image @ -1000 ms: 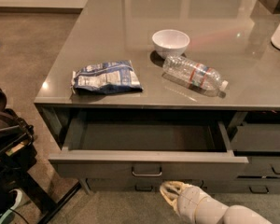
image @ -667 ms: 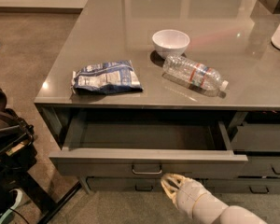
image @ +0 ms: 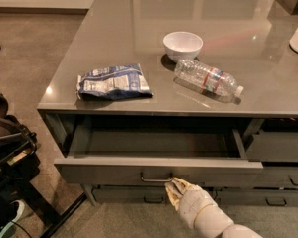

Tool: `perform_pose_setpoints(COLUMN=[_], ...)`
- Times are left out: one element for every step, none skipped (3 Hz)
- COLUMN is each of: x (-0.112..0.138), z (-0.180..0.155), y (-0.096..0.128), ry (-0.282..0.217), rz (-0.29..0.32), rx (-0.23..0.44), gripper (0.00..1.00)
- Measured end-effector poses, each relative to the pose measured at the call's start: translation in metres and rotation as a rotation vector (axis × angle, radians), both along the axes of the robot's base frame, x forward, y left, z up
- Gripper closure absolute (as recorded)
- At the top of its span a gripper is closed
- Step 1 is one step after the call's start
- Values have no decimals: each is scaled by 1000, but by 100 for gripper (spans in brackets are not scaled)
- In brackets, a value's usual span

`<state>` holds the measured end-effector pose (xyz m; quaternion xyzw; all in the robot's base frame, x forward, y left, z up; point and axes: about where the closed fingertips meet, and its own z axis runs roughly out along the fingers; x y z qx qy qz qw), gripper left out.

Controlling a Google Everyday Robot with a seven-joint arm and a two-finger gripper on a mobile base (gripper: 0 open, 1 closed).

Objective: Close top drawer

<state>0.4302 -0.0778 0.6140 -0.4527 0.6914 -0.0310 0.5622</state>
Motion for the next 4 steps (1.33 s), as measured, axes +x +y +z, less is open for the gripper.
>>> perform_pose_setpoints(x=[1, 6, 6, 17], z=[0, 1, -1, -1], y=[-1, -2, -2, -5], ry=[-4, -23, -23, -47], rz=[-1, 1, 1, -8], rx=[-2, -7, -7, -13], gripper=[100, 100, 100, 100])
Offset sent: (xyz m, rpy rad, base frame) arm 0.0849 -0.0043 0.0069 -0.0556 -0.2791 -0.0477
